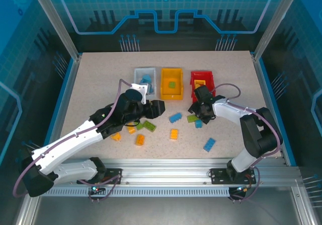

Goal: Sort the legos into containers by color

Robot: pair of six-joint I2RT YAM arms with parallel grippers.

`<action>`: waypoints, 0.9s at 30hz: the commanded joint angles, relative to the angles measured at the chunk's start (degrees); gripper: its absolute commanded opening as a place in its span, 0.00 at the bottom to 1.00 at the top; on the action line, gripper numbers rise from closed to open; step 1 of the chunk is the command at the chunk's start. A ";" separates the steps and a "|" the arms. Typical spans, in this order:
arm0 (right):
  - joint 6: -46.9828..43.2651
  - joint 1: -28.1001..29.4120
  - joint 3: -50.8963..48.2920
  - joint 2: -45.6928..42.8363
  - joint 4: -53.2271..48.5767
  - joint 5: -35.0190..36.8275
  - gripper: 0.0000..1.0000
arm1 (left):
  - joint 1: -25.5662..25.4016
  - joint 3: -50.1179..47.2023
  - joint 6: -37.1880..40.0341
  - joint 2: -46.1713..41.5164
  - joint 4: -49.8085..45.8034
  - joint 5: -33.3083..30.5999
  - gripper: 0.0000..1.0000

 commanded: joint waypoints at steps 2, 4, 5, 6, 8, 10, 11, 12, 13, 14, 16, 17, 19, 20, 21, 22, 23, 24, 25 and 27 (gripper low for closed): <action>6.99 2.52 -0.43 0.47 0.45 -1.96 0.68 | -0.46 -1.35 -1.19 -0.95 1.00 1.09 0.60; 9.83 3.37 -0.70 0.37 0.45 -1.92 0.68 | -0.38 -1.51 -1.28 -1.00 0.95 1.16 0.60; 11.21 3.78 -0.70 0.37 0.23 -1.74 0.67 | -0.47 -1.60 -1.40 -0.95 0.95 1.16 0.60; 12.12 4.05 -0.48 0.52 -0.29 -1.39 0.67 | -0.46 -1.68 -1.37 -1.09 0.94 1.16 0.60; 13.26 4.12 0.19 1.34 -1.39 -1.37 0.67 | -0.45 -1.68 -1.29 -1.19 0.86 1.10 0.60; 14.73 4.11 0.87 2.12 -3.24 -1.55 0.67 | -0.50 -1.60 -1.25 -1.22 0.57 1.01 0.60; 15.86 4.06 0.52 2.15 -3.45 -1.68 0.67 | -0.49 -1.52 -1.19 -1.32 0.36 0.98 0.60; 16.80 4.07 -0.17 1.96 -2.56 -1.93 0.67 | -0.50 -1.60 -1.21 -1.38 0.20 0.94 0.60; 17.49 4.06 -0.79 1.92 -1.54 -2.30 0.67 | -0.53 -1.63 -1.20 -1.46 0.21 0.78 0.60; 18.23 4.06 -0.97 2.10 -1.07 -2.72 0.67 | -0.45 -1.82 -1.25 -1.64 0.15 0.81 0.60; 18.76 4.24 -0.82 2.73 -0.29 -3.73 0.68 | -0.45 -2.05 -1.22 -1.58 0.24 0.81 0.60; 19.20 4.33 -0.64 3.04 -0.17 -4.00 0.68 | -0.45 -2.12 -1.23 -1.57 0.24 0.86 0.60; 19.96 4.52 -0.20 3.09 -0.14 -3.64 0.68 | -0.50 -2.13 -1.19 -1.58 0.17 0.81 0.60; 20.40 4.62 0.06 3.09 -0.48 -3.20 0.68 | -0.46 -2.21 -1.19 -1.57 0.20 0.81 0.60; 20.86 4.64 0.46 3.30 -0.92 -2.97 0.68 | -0.45 -2.26 -1.19 -1.65 0.21 0.81 0.60; 21.15 4.50 0.87 3.49 -1.44 -2.88 0.68 | -0.47 -2.34 -1.26 -1.74 0.25 0.76 0.60; 21.46 4.51 1.49 3.86 -2.24 -2.73 0.67 | -0.46 -2.34 -1.34 -1.79 0.24 0.72 0.60; 21.96 4.49 1.98 4.13 -2.94 -2.61 0.67 | -0.50 -2.48 -1.36 -1.91 0.32 0.72 0.60; 22.40 4.46 2.31 4.46 -3.27 -2.48 0.67 | -0.48 -2.56 -1.41 -1.84 0.38 0.72 0.60; 23.20 4.41 2.77 4.97 -3.00 -2.44 0.67 | -0.46 -2.65 -1.54 -1.92 0.51 0.85 0.60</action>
